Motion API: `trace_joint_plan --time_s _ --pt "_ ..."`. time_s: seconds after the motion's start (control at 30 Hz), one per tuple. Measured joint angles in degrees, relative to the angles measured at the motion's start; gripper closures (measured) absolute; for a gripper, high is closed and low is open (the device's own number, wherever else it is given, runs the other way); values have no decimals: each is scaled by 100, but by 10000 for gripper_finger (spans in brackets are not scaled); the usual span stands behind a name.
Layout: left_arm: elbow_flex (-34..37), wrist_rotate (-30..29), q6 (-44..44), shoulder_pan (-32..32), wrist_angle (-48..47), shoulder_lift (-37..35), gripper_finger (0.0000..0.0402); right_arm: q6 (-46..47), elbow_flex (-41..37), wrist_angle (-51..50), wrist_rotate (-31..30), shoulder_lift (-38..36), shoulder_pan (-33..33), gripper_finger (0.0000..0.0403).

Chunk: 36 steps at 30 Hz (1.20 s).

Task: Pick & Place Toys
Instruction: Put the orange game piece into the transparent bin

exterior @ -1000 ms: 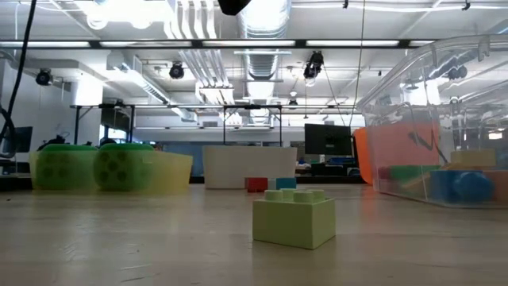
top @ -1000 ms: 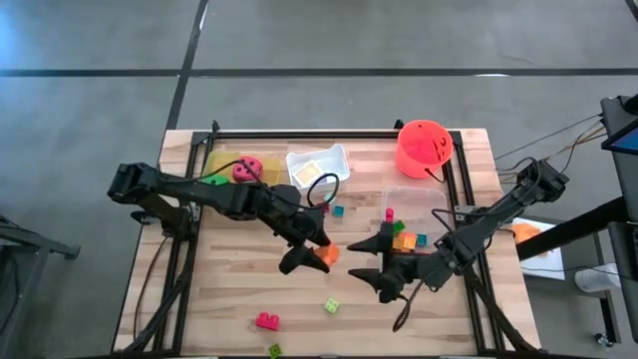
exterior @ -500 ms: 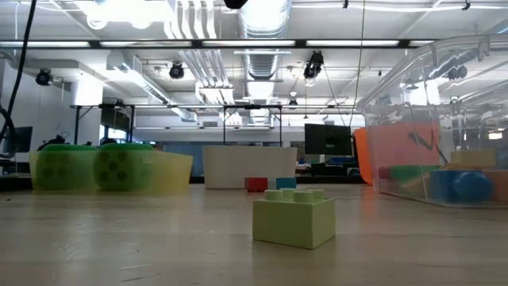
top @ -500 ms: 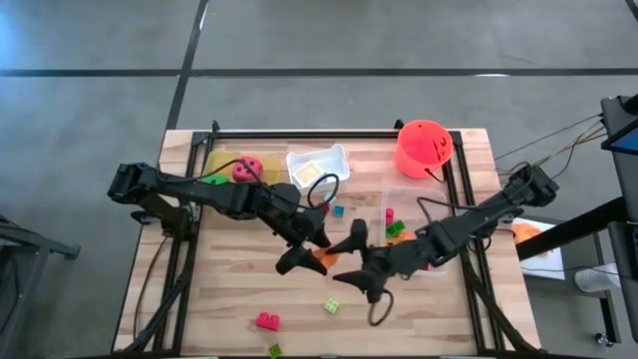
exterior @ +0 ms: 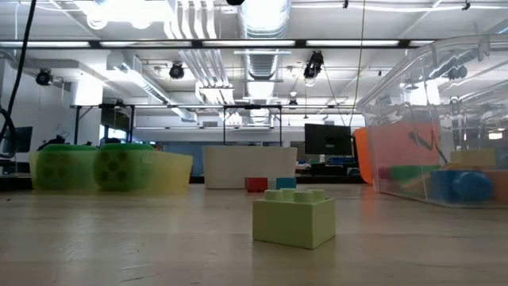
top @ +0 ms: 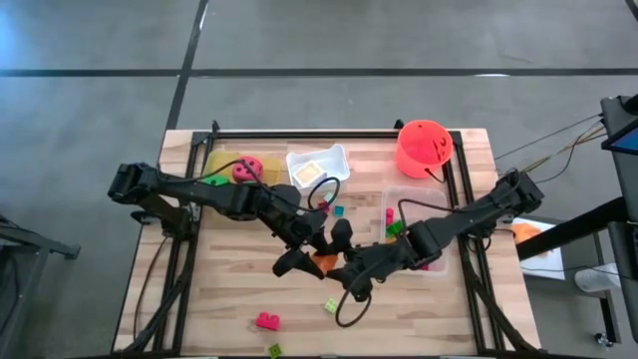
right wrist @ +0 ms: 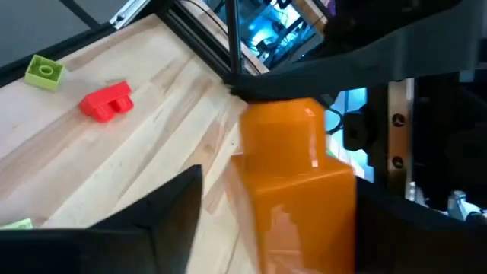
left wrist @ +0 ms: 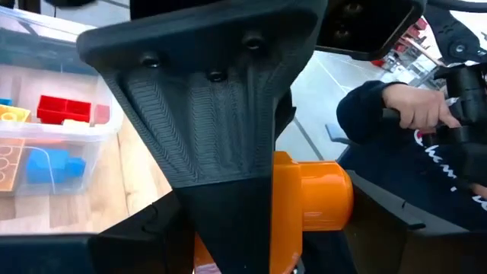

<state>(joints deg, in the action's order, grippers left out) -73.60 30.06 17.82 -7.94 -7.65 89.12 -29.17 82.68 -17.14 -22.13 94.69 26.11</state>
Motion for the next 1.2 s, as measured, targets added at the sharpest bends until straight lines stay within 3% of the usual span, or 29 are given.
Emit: trace_joint_plan --time_s 0.3,0.4,0.67,0.93,1.2 --pt "0 75 -67 0 -5 -2 157 -187 46 -22 157 -23 -35 278" --pt "1 66 -71 0 -8 -2 151 -234 46 -25 157 -23 -35 280" --pt "0 -44 -142 7 38 -15 68 -61 35 -128 205 -6 -20 280" --pt "0 -26 1 11 -181 -82 20 136 35 -266 200 -6 -20 280" --pt "0 -500 608 38 -1078 -794 10 1706 35 -482 -58 -250 -26 280"
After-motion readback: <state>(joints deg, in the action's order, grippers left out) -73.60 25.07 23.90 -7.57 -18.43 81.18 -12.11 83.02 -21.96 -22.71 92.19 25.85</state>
